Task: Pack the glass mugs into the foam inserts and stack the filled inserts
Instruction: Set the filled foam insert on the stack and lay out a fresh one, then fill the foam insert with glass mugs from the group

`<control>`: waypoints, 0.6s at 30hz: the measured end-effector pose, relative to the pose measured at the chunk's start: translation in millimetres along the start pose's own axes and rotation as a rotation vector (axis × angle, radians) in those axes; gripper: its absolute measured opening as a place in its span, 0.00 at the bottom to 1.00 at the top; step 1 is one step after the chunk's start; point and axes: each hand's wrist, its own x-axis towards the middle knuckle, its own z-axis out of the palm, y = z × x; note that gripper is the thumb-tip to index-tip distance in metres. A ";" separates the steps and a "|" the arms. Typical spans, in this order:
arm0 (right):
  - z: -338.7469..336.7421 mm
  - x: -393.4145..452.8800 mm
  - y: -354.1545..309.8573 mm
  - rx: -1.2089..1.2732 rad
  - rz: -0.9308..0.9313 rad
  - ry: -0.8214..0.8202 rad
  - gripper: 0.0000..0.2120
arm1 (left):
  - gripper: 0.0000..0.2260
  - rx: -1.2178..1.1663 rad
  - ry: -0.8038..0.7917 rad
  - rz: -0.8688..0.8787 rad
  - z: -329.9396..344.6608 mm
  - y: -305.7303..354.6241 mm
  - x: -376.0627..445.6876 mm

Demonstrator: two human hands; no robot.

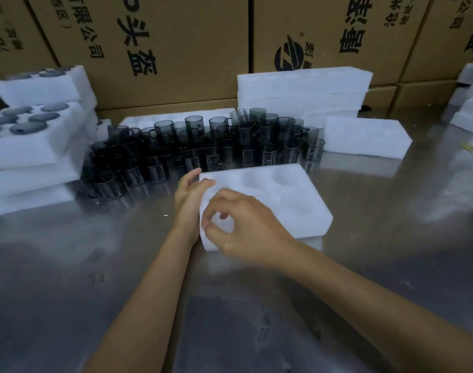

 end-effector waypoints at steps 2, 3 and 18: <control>-7.8 13.7 6.4 0.062 0.045 0.103 0.03 | 0.13 -0.063 -0.031 0.001 -1.2 1.7 -5.6; -13.3 23.3 13.9 0.077 0.069 0.146 0.03 | 0.13 -0.077 -0.043 0.001 -1.4 2.7 -6.6; -66.8 168.4 167.8 -0.275 0.529 0.011 0.27 | 0.11 -0.098 -0.092 -0.103 -18.5 7.2 19.2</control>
